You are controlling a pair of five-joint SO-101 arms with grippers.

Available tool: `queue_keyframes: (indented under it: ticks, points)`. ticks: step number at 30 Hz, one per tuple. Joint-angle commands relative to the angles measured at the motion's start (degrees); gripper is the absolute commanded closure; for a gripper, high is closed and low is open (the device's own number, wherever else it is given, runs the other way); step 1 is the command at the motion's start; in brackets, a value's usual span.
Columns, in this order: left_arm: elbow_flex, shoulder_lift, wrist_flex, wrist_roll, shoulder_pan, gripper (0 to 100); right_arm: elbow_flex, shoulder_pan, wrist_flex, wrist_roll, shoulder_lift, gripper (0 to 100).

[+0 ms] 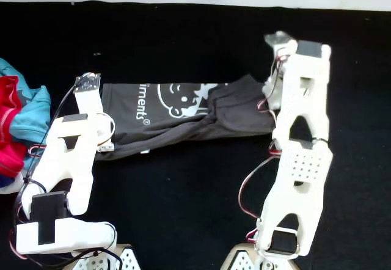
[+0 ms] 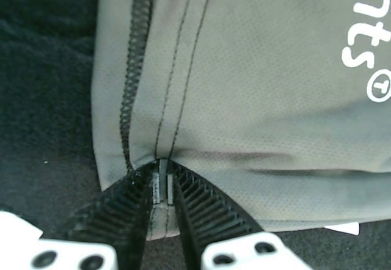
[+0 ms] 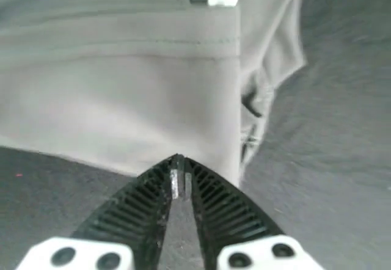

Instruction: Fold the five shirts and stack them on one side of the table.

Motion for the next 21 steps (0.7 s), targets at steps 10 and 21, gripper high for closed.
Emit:
queue_keyframes:
  ticks: [10,21]
  points:
    - [0.04,0.40,-2.02,0.26,0.66,99,-3.03,-19.74,0.57,0.26,-4.44,99.3]
    - [0.04,0.40,-2.02,0.26,0.66,99,-2.51,-32.31,-10.15,0.26,-0.75,99.3]
